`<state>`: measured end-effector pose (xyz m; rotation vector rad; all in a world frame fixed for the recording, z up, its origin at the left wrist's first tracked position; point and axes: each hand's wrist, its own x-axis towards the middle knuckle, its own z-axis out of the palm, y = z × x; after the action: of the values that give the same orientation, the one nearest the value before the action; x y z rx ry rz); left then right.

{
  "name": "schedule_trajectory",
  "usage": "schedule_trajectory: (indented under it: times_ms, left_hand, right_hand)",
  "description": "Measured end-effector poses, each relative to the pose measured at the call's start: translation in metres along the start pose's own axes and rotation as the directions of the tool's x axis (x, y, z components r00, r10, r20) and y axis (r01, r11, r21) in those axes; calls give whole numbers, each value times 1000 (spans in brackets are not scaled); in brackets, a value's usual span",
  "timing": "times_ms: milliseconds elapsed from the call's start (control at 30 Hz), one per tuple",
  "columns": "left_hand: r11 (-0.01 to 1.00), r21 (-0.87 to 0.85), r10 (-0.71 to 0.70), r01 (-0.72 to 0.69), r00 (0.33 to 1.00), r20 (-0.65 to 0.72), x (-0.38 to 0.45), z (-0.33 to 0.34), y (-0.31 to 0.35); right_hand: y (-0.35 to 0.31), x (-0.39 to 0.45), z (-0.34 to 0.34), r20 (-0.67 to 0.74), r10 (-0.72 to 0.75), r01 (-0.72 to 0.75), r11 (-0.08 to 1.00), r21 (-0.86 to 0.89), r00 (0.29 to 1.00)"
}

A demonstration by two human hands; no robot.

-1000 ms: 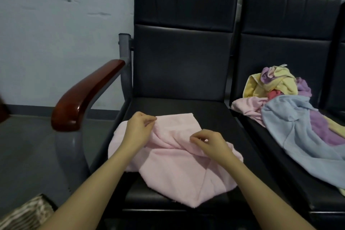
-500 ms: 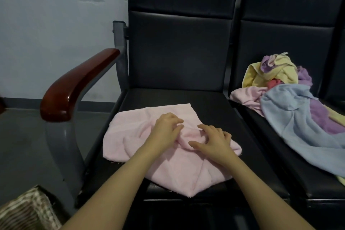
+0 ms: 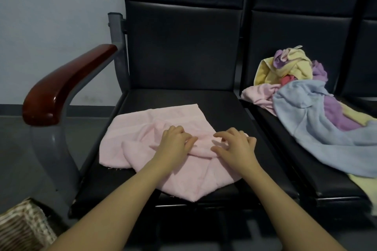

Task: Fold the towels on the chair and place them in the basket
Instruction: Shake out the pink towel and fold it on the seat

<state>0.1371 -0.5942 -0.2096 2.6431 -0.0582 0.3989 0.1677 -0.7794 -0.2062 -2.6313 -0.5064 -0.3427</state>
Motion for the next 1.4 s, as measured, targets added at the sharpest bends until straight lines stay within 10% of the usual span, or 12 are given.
schedule_trajectory:
  times_ms: [333,533,833,1067,1400]
  left_hand:
    - [993,-112,21,-24,999,-25,-5,10,3]
    - [946,-252,153,-203,967,-203,-5,-2,2]
    - [931,-234,221,-280,943,-248,-17,-23,-5]
    - [971,-120,208,-205,978,9,-31,-24,-19]
    - [957,-150,237,-250,966,-99,-47,-23,-33]
  right_hand:
    - [12,-14,-3,122,72,-63,995,-77,990]
    - [8,-6,-2,-70,181,-156,952,263,981]
    - [2,3,1,156,190,-239,877,417,969]
    - [-15,-3,-3,153,-41,11,981,196,987]
    - [-42,-1,18,217,-23,10,998,60,976]
